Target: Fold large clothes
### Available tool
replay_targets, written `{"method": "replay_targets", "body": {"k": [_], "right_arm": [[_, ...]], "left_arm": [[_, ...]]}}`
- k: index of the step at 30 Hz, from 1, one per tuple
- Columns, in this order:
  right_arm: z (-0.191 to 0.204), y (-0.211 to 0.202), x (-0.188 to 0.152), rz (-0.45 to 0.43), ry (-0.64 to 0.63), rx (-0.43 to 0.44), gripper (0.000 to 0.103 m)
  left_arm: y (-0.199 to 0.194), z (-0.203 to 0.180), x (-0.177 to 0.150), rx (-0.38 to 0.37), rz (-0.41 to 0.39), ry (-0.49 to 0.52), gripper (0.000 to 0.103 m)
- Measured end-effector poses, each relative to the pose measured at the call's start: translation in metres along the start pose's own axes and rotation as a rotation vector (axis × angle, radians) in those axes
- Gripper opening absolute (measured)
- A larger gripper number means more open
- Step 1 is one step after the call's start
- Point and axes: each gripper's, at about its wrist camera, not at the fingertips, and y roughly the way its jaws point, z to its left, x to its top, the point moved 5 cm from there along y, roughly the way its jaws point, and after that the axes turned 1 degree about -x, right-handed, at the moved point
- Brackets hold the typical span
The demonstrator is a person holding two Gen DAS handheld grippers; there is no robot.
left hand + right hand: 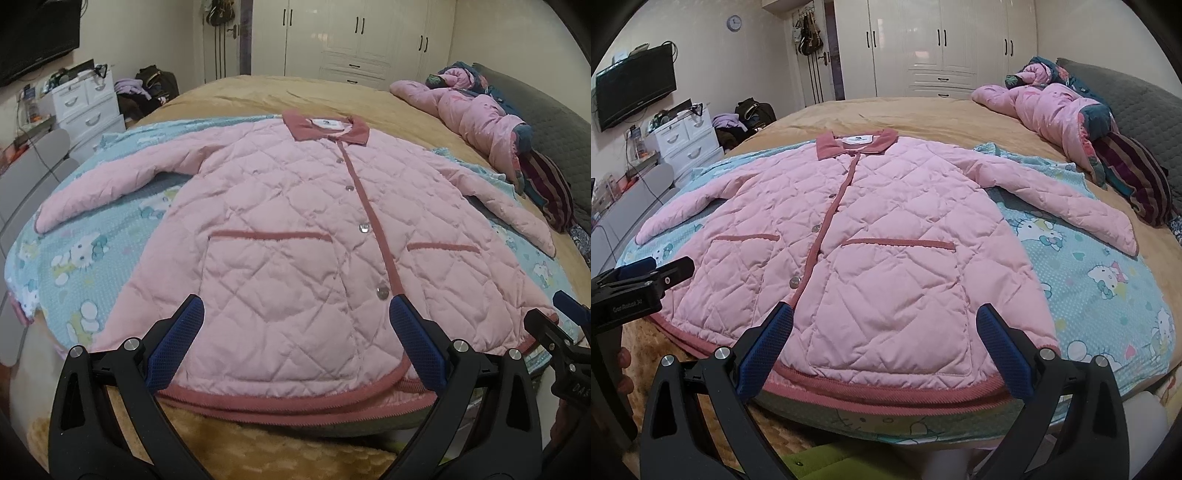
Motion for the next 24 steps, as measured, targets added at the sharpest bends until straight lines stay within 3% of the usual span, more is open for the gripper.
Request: {"method": "replay_targets", "body": {"k": [4, 11, 24], "right_arm": [[-0.003, 0.006, 0.011, 0.037, 0.048, 0.043, 0.099], [-0.004, 0.017, 0.042, 0.017, 0.026, 0.028, 0.099], [-0.008, 0.055, 0.099, 0.030, 0.049, 0.043, 0.099]], "left_arm": [[0.003, 0.007, 0.015, 0.010, -0.007, -0.012, 0.094], [0.010, 0.015, 0.035, 0.038, -0.012, -0.023, 0.094], [0.032, 0.006, 0.077, 0.014, 0.001, -0.038, 0.094]]}}
